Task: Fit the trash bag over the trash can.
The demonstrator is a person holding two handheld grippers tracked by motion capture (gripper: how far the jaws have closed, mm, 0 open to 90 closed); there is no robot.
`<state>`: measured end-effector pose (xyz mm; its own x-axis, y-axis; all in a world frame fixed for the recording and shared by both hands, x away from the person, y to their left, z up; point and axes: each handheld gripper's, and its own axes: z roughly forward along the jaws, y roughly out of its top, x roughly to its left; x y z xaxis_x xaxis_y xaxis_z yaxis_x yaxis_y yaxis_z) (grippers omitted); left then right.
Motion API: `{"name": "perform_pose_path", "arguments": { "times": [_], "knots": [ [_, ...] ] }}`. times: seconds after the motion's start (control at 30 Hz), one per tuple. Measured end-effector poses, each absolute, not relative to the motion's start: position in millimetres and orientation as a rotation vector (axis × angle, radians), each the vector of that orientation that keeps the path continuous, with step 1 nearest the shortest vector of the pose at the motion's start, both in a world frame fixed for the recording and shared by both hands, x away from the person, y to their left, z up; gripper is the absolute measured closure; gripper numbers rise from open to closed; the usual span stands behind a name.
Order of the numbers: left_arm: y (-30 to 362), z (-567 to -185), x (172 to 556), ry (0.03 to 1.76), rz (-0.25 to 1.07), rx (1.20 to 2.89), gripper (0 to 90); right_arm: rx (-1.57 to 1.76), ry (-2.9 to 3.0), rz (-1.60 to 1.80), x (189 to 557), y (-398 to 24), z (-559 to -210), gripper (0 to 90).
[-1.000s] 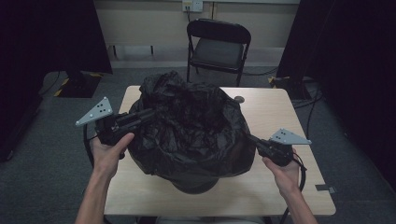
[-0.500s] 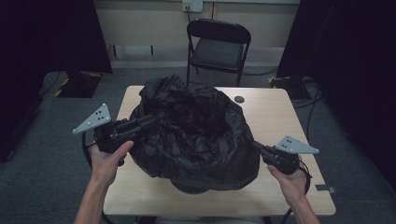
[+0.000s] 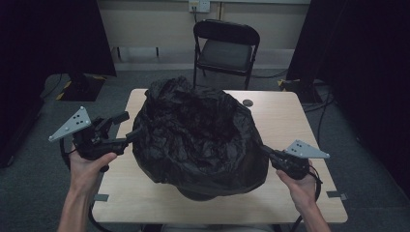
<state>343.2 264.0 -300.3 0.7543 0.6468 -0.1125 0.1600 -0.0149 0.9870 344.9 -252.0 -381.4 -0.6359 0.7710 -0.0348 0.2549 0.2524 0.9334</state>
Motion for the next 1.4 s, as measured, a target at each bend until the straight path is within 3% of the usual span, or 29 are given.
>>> {"name": "perform_pose_path", "arguments": {
  "times": [0.1,0.13,0.2,0.27,0.4,0.8,1.2,1.37,1.4],
  "knots": [
    [256.3,-307.3,349.7,0.678,0.407,1.602,19.1,0.930,2.038,1.372,346.5,-249.7,-381.0,89.8],
    [255.9,-308.9,352.1,0.665,0.375,1.597,26.2,0.928,2.038,1.373,346.8,-249.1,-380.8,89.7],
    [256.6,-311.5,355.2,0.660,0.343,1.573,55.0,0.926,2.041,1.372,346.9,-248.0,-380.3,89.7],
    [256.6,-314.4,356.5,0.676,0.383,1.603,72.3,0.919,2.038,1.372,346.8,-247.5,-379.2,89.7],
    [257.1,-323.3,359.8,0.731,0.418,1.609,88.5,0.916,2.031,1.377,348.2,-246.0,-378.7,89.8],
    [227.5,-355.3,369.2,0.680,0.389,1.698,90.0,0.951,2.079,1.271,355.8,-237.5,-408.7,90.0],
    [240.3,-402.2,357.8,0.714,0.322,1.764,90.0,0.954,2.196,1.190,351.0,-229.7,-443.3,90.0],
    [237.4,-401.6,351.5,0.699,0.360,1.811,89.6,0.942,2.211,1.201,352.1,-226.3,-446.2,90.0],
    [239.2,-399.5,350.4,0.698,0.354,1.797,85.5,0.938,2.211,1.220,352.2,-227.2,-445.8,85.7]
  ]
}}
